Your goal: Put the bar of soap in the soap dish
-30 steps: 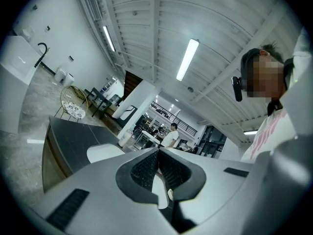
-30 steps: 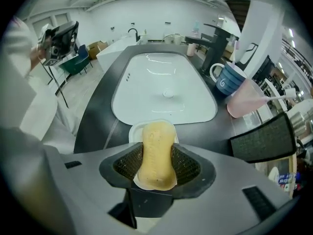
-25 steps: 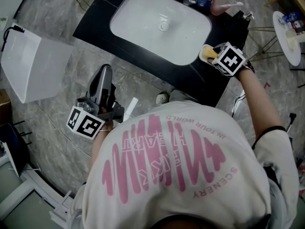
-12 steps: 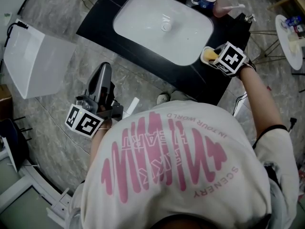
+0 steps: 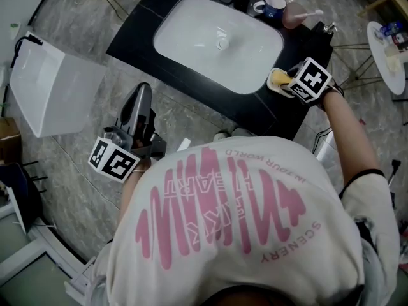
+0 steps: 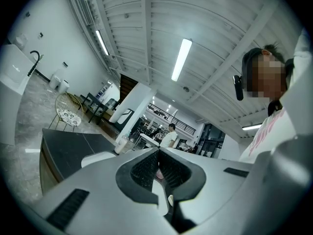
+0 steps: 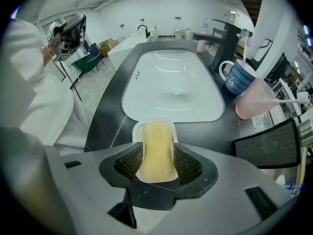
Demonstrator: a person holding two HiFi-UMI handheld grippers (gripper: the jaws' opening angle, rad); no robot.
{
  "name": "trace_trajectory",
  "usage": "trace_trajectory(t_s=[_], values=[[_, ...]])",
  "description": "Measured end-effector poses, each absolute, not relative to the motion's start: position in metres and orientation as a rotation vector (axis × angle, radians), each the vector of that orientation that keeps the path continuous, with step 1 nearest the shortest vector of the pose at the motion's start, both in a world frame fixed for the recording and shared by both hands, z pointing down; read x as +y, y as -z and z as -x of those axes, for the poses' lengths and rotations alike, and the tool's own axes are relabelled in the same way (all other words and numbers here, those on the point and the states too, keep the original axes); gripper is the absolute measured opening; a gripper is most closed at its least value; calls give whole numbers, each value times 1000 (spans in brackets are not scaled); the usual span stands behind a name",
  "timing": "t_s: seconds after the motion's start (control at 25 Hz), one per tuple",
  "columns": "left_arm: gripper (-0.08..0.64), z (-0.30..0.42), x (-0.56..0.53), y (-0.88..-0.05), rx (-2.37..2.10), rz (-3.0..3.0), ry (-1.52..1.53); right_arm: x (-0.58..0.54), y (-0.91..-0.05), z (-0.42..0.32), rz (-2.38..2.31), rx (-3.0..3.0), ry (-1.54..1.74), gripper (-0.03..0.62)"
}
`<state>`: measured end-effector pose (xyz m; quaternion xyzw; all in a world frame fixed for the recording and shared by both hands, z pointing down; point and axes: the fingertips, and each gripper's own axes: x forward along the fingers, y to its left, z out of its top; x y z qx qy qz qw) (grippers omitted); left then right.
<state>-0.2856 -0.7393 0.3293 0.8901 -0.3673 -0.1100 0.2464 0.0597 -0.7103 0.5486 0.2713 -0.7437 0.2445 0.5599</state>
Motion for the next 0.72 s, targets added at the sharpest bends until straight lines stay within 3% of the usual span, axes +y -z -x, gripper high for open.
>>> trace_trajectory(t_s=[0.52, 0.72], values=[[8, 198, -776, -313, -693, -2554, 194, -708, -445, -78, -1276, -2302, -917, 188], [8, 150, -770, -304, -538, -2635, 155, -691, -412, -78, -1442, -2383, -901, 107]])
